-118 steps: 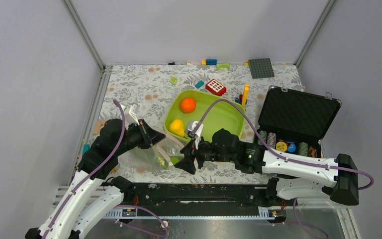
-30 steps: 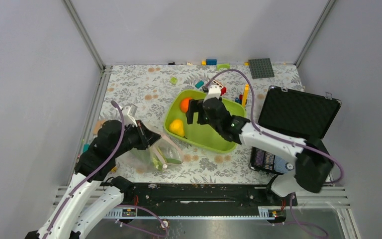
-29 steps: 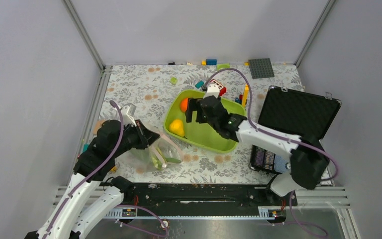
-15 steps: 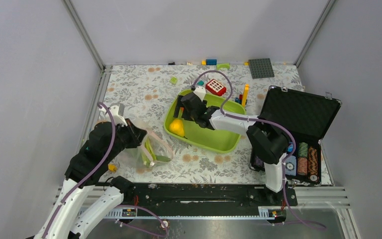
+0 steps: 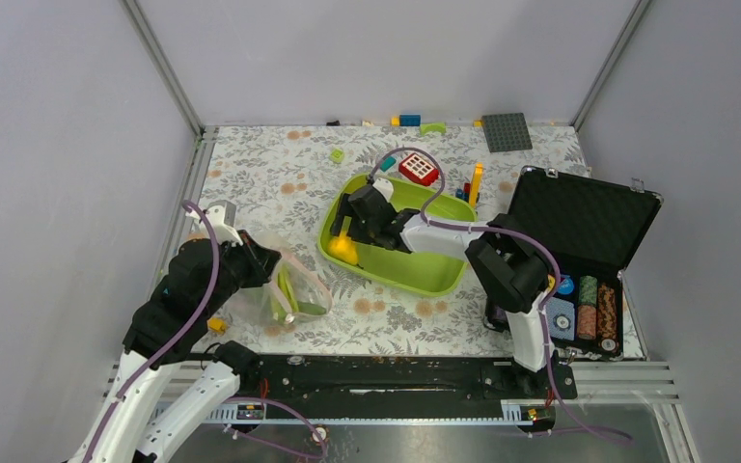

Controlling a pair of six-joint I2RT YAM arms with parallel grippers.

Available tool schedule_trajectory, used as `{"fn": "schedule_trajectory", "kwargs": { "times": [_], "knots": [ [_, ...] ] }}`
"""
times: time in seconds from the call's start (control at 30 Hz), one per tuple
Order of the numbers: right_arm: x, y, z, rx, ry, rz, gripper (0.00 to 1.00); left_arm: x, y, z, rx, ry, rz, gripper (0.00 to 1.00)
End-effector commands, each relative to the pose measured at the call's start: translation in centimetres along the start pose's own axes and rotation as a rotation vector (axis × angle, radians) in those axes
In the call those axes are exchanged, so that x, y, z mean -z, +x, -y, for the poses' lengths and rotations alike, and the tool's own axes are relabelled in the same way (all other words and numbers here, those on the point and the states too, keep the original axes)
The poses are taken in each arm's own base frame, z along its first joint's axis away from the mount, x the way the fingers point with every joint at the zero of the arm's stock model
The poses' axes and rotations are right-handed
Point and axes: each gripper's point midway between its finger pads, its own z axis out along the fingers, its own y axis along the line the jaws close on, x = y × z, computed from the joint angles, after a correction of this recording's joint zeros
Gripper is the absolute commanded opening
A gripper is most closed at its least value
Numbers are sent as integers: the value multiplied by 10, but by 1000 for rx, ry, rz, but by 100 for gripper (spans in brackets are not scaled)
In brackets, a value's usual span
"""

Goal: Place the food in the zip-top bag and seal the zipper
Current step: Pick up the fake fruit from the bin.

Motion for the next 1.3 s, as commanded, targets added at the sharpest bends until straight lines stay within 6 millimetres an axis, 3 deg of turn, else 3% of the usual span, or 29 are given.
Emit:
{"fn": "schedule_trajectory", "kwargs": {
  "times": [0.0, 0.33, 0.77, 0.93, 1.1, 1.27],
  "knots": [
    [-7, 5, -5, -19, -17, -34, 100, 1, -17, 8, 11, 31, 74, 0],
    [-12, 16, 8, -5, 31, -63, 98, -1, -13, 9, 11, 43, 56, 0],
    [9, -5, -14, -19, -97, 24, 55, -5, -8, 12, 12, 58, 28, 0],
    [26, -20, -16, -17, -128, 99, 39, -7, -6, 15, 5, 72, 12, 0],
    [52, -37, -18, 29, -155, 178, 38, -8, -4, 21, -1, 101, -9, 0],
    [91, -45, -41, 95, -312, 203, 38, -11, -1, 27, -3, 131, -30, 0]
  ]
}}
